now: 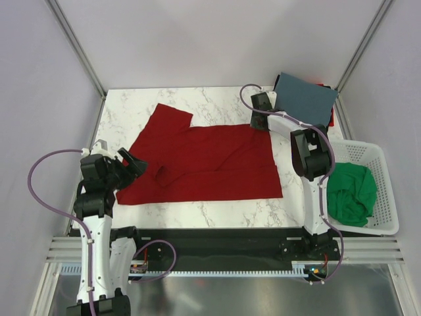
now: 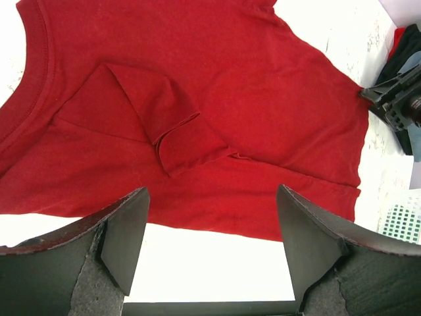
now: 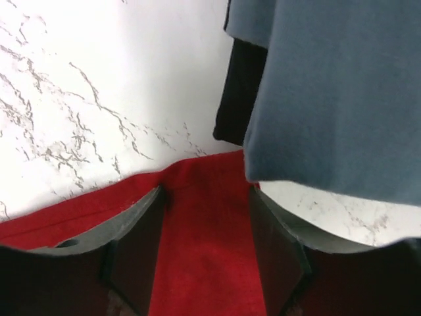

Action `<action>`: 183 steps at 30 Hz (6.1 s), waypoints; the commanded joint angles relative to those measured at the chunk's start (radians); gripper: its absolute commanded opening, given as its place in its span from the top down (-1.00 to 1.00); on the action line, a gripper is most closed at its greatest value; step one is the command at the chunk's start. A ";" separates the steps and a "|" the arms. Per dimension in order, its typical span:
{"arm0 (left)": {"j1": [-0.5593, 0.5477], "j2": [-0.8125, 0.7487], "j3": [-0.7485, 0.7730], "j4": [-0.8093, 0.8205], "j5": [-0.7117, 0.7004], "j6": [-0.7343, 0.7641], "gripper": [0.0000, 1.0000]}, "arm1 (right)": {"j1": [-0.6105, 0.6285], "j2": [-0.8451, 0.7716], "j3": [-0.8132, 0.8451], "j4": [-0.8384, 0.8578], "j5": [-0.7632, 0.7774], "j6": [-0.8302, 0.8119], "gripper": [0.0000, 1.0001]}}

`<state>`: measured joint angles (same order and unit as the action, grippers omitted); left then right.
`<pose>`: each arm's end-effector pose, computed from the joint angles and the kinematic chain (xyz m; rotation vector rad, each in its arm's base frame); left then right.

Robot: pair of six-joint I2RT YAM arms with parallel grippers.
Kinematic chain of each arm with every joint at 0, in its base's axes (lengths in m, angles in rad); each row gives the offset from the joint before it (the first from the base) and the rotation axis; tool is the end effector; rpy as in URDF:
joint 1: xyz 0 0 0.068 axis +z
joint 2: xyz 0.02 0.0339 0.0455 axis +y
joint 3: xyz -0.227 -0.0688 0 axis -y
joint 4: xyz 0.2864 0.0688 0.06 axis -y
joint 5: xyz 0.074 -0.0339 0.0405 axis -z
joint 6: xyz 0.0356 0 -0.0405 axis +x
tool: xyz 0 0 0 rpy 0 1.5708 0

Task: Fold and stack the t-shirts
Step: Fold the tshirt

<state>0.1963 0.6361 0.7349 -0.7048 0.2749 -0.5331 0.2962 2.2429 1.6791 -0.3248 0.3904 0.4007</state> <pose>0.2034 0.0306 0.2746 -0.6320 2.0995 -0.4901 0.4849 0.1338 0.1058 0.2900 2.3590 -0.1532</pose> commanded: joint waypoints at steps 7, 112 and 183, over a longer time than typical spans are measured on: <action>-0.003 0.023 -0.014 0.047 -0.045 0.018 -0.68 | 0.000 0.015 -0.047 0.075 -0.100 0.009 0.48; -0.144 0.558 0.158 0.360 -0.241 0.081 0.96 | 0.001 -0.701 -0.670 0.116 -0.269 -0.065 1.00; -0.460 1.302 0.482 0.653 -0.275 -0.394 -0.24 | 0.707 -0.792 -1.091 0.274 -0.498 0.626 -0.71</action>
<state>-0.1707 1.7596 0.9291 0.0257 -0.0319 -0.9665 0.8734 1.3598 0.5785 -0.0994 0.0036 0.8906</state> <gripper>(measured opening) 0.618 0.852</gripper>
